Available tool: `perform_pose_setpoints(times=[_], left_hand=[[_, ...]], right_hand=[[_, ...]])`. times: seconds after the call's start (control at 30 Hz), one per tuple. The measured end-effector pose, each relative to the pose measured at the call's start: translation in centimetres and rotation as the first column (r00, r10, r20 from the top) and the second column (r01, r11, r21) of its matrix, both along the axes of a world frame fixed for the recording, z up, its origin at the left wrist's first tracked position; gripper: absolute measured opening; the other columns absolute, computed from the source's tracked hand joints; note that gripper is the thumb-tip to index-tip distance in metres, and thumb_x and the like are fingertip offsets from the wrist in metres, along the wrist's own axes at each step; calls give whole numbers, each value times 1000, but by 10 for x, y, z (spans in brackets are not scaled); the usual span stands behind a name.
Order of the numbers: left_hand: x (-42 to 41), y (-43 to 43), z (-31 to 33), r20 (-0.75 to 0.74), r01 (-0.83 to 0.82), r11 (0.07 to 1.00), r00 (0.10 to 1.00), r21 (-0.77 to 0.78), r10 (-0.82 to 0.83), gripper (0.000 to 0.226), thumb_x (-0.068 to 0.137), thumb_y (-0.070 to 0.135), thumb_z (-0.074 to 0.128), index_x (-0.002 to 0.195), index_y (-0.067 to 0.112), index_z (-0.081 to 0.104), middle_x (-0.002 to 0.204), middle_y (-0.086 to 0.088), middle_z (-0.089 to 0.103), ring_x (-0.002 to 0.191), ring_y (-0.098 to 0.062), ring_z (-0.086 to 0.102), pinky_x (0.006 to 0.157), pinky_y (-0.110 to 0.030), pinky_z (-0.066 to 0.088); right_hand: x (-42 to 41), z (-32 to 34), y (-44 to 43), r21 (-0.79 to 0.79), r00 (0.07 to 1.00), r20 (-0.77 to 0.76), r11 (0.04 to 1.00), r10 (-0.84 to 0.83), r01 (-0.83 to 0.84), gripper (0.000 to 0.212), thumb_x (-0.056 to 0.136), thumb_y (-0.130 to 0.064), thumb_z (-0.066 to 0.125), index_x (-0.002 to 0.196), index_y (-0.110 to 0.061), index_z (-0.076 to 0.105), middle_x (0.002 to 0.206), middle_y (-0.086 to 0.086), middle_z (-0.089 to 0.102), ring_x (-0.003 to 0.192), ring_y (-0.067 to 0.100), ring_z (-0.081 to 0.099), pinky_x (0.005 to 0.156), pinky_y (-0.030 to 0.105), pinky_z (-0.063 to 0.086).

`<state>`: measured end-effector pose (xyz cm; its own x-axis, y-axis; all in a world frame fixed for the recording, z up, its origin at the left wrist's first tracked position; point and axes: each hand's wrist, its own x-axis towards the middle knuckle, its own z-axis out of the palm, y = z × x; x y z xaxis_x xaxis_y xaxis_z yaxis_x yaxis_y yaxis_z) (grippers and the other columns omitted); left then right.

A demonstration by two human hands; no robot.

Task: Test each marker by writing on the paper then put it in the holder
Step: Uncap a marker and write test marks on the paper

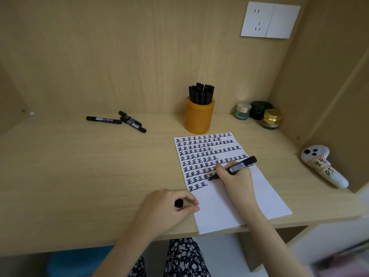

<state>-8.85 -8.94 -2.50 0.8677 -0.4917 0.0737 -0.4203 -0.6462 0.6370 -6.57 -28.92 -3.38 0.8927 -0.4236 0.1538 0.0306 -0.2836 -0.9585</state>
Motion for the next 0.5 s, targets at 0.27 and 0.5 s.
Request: perform_pose_setpoints(times=[0.27,0.5], left_hand=[[0,0,-1,8,-8,1000,1000,-5,8,17,80,56,61,90,44,66,69,9,70,41,-10,37,51,-7,33],[0,0,-2,9,-10,1000,1000,2,10,17,79,57,60,90,45,65,74,15,70,41,-9,38,49,-10,33]], right_hand=[[-1,2,0,-5,1000,20,1000,18,-18,33,85,-14,68,71,13,54,56,4,49,49,9,39,47,20,32],[-3,3,3,-62,1000,-10,998,25,-25,35,86,-17,68,72,12,54,56,7,49,49,10,39,46,19,31]])
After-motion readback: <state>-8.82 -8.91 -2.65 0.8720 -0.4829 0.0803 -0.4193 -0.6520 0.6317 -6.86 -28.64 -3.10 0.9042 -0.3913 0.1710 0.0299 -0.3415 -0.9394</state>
